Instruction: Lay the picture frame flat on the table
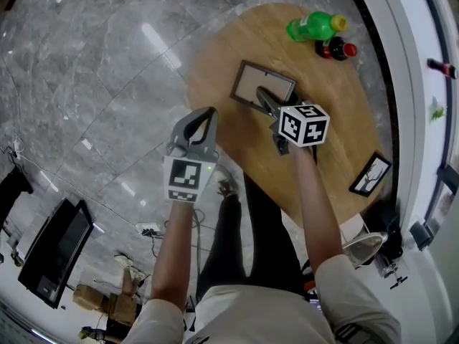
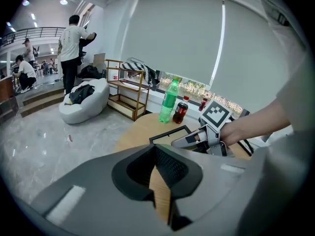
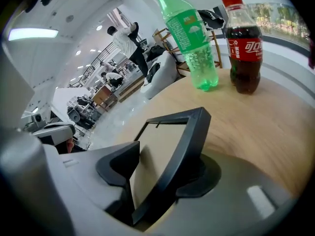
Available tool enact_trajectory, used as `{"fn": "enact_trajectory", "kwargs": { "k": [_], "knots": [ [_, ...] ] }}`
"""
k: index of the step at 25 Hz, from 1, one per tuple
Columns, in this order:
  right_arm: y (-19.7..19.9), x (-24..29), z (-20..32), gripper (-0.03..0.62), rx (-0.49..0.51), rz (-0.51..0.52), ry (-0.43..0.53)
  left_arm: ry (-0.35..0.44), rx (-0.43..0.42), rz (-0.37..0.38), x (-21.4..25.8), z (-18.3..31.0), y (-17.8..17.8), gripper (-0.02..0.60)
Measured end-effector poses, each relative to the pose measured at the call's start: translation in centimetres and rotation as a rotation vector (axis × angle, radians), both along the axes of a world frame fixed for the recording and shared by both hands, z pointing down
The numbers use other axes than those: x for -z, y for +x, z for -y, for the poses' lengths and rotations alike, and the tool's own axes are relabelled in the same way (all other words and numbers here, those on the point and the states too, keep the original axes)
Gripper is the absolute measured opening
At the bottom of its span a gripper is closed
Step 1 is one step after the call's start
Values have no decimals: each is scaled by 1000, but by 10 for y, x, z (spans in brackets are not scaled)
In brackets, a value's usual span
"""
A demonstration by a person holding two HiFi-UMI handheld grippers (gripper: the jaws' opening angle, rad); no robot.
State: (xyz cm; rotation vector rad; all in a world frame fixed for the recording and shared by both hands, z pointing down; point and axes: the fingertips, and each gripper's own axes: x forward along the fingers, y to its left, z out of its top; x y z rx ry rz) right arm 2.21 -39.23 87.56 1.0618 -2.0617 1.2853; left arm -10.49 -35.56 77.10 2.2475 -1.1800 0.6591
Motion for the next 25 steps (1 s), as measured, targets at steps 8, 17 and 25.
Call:
{"fn": "enact_trajectory", "kwargs": {
  "k": [8,17,25],
  "knots": [
    [12,-10,-12,299,2,-46,-19,-3,-3,-6,0,1,6,9],
    [26,-11,-20,310,-20,-63,-32,-5,-15,-2,3,-3,14,9],
    [43,-11,-29,313,-22,-72,-37,-5,-23,14,7,-9,17,9]
  ]
}}
